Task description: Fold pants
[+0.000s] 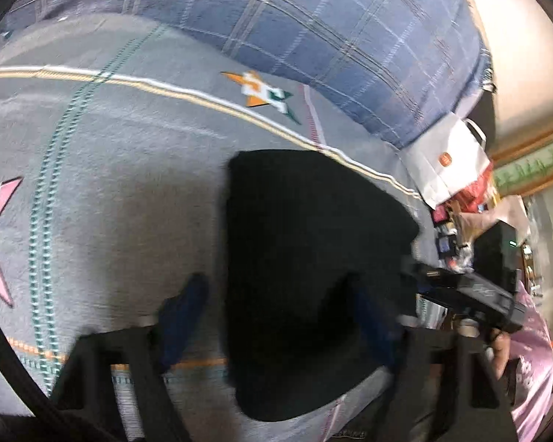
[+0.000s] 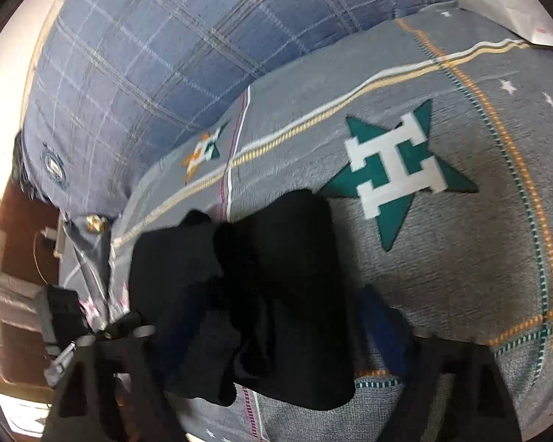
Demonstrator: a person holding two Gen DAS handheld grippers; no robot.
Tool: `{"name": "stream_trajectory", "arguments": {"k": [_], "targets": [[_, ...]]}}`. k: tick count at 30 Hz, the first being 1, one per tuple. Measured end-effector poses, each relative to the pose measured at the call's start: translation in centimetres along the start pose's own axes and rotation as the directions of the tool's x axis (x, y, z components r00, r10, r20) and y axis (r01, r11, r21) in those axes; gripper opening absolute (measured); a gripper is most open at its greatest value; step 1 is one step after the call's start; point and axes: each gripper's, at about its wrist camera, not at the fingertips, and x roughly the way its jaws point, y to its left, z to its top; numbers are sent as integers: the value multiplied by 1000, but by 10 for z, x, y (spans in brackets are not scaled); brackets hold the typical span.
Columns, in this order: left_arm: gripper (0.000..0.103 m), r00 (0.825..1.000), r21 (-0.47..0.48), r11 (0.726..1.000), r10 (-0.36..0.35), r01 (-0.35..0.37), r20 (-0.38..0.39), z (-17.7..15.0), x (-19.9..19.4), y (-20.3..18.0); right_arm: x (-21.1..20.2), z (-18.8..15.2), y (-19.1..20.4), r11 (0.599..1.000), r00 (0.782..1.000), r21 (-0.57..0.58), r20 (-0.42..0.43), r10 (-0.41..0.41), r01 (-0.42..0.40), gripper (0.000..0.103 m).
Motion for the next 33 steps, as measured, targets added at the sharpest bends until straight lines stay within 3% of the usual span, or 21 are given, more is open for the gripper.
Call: {"name": "stream_trajectory", "arguments": {"k": [3,5,6,9,13,17,19,21,23,29,30,31,33], "targets": [[60,1000,-27,1000,2,-2,-4,-1,1,1,2,-2,7,998,999,-48,-1,-33,33,59],[46,1000,-44,999,3,-3,0,0,-5,4,-1,-5,9,997,999,-59,21,-46,47,48],[37,1000,-53,998,-26,26,5,1,-13,3,-6,-8,12,996,998,-72,47,-40,44,34],[32,997,-42,998,-40,43,64,2,-48,1,-22,-16,29,992,993,-121,112,32,-18,29],[32,987,-3,1000,8,-8,158,-3,-105,3,-34,-29,61,972,965,-172,182,188,-157,29],[33,969,-35,991,135,-131,206,-5,-129,36,3,-27,89,949,943,-142,139,302,-283,29],[33,958,-78,974,226,-215,175,-3,-117,59,33,-26,104,956,958,-141,97,271,-256,29],[38,933,-107,939,340,-328,121,2,-97,78,59,-25,116,970,979,-155,56,198,-188,29],[52,909,-108,912,406,-396,96,4,-84,83,70,-29,118,981,988,-147,65,138,-127,29],[59,884,-54,891,454,-451,112,1,-100,63,53,-27,112,984,982,-94,95,161,-152,36],[60,886,-50,893,449,-447,116,-1,-103,62,41,-29,114,979,975,-103,121,188,-176,46],[64,891,-50,899,437,-434,124,-4,-107,61,32,-32,116,972,967,-115,135,217,-203,71],[67,891,-65,900,436,-432,129,-12,-111,65,14,-42,128,952,947,-170,155,280,-254,82]]}}
